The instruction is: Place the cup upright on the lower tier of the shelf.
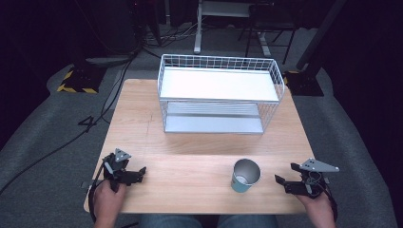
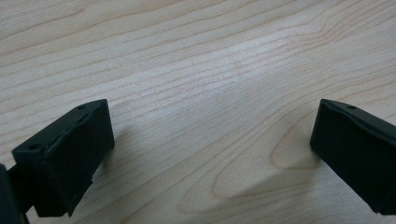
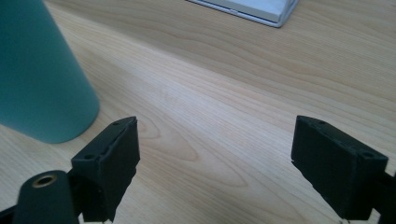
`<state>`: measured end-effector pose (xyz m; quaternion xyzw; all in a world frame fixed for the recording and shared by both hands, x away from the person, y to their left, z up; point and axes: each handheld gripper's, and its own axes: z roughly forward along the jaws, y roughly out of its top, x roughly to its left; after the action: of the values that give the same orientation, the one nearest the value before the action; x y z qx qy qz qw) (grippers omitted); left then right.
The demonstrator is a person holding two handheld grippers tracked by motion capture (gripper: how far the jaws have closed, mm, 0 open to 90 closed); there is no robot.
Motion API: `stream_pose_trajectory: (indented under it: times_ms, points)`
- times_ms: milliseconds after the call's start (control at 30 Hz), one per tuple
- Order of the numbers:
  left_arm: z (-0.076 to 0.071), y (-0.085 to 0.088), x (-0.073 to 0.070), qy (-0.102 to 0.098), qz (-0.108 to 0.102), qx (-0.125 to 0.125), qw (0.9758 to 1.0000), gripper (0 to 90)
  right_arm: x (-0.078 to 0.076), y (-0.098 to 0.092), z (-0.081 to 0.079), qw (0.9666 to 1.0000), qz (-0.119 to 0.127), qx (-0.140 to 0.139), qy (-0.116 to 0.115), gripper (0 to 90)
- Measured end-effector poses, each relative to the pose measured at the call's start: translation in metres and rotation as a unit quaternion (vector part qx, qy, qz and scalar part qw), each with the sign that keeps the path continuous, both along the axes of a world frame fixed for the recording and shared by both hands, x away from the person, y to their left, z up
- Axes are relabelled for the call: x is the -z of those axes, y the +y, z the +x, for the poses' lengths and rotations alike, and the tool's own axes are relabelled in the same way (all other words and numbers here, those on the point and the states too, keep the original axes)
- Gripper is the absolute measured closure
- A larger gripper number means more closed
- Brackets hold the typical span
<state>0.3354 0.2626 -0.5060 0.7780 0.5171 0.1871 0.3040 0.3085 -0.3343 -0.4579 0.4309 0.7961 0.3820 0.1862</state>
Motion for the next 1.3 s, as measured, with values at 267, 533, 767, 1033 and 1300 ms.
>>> stream_pose_trajectory:
  times_ms: [267, 533, 767, 1033, 1300]
  points:
    - [0.0, 0.0, 0.0, 0.0, 0.0, 0.0, 1.0, 0.1, -0.006, 0.015, -0.005, 0.9998, -0.003, -0.02, 0.001, 16.1]
    - [0.0, 0.0, 0.0, 0.0, 0.0, 0.0, 1.0, 0.1, -0.01, 0.033, -0.013, 0.999, 0.001, -0.045, 0.004, 16.1]
    - [0.0, 0.0, 0.0, 0.0, 0.0, 0.0, 1.0, 0.1, -0.009, 0.046, -0.021, 0.9975, 0.001, -0.07, 0.008, 16.0]
    - [0.0, 0.0, 0.0, 0.0, 0.0, 0.001, 1.0, 0.1, -0.006, 0.06, -0.026, 0.9955, 0.018, -0.092, 0.015, 14.9]
    - [0.0, 0.0, 0.0, 0.0, 0.0, 0.0, 1.0, 0.1, 0.003, 0.075, -0.025, 0.9931, 0.028, -0.111, 0.021, 12.6]
